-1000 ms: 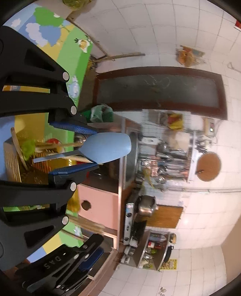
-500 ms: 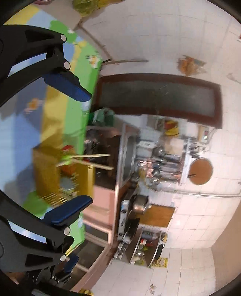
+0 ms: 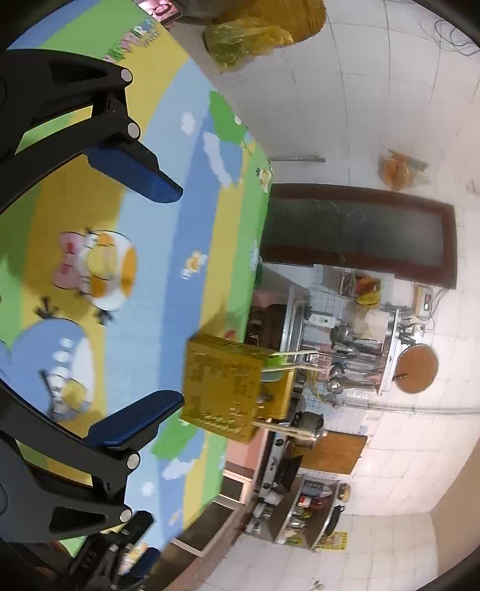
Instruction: Organize utensils
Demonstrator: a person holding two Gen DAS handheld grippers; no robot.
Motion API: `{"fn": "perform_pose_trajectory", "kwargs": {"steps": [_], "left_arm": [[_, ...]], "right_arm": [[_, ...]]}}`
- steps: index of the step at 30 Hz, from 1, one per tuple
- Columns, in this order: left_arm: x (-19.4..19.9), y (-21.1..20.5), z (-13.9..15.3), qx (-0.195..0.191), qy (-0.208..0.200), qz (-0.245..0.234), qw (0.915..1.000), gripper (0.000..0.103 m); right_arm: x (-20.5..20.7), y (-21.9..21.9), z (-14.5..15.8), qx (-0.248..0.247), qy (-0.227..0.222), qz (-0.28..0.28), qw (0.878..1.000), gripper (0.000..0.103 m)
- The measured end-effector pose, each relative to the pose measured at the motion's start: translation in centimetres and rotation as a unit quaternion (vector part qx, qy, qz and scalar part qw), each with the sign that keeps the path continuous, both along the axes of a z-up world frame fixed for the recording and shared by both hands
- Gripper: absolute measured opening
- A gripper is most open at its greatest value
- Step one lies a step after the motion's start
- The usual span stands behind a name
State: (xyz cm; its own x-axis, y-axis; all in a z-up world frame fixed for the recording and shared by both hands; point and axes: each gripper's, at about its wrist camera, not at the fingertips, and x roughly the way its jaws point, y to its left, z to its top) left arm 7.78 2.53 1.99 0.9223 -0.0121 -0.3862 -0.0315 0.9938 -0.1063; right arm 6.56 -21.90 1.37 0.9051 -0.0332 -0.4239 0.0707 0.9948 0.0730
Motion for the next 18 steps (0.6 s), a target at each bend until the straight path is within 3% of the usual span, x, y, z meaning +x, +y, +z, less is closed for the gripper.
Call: {"fn": "perform_pose_trajectory", "kwargs": {"steps": [4, 11, 18], "left_arm": [[-2.1, -1.0, -1.6, 0.053, -0.025, -0.01, 0.9982, 0.098], [-2.9, -0.8, -2.2, 0.051, -0.038, -0.004, 0.9979, 0.098], [-3.5, -1.0, -2.0, 0.058, -0.056, -0.004, 0.9968, 0.098]], "right_arm": [[-1.5, 0.8, -0.9, 0.005, -0.015, 0.016, 1.0, 0.098], [-2.6, 2.5, -1.1, -0.021, -0.063, 0.019, 0.998, 0.098], [-2.7, 2.2, -1.2, -0.011, -0.064, 0.019, 0.998, 0.098]]}}
